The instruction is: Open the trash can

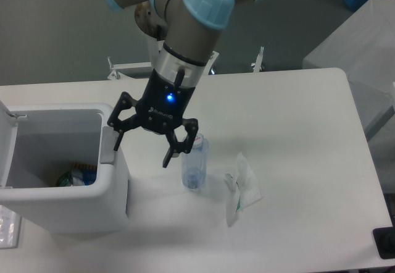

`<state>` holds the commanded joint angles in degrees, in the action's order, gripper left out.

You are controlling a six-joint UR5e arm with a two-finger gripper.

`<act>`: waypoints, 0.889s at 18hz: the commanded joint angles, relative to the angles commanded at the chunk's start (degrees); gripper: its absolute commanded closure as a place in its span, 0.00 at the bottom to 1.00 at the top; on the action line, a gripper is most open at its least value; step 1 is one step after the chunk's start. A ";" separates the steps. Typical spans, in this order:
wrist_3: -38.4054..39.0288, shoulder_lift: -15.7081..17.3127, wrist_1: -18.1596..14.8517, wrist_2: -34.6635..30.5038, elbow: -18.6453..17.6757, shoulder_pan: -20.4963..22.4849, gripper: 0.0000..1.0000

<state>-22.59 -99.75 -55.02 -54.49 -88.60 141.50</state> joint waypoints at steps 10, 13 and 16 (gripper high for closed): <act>-9.39 -8.25 2.02 -11.07 2.47 7.20 0.00; -12.82 -10.11 2.37 -11.16 2.99 9.32 0.00; -17.48 -12.30 1.94 -12.12 6.15 9.68 0.00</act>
<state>-40.06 -112.05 -53.08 -66.61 -82.45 151.17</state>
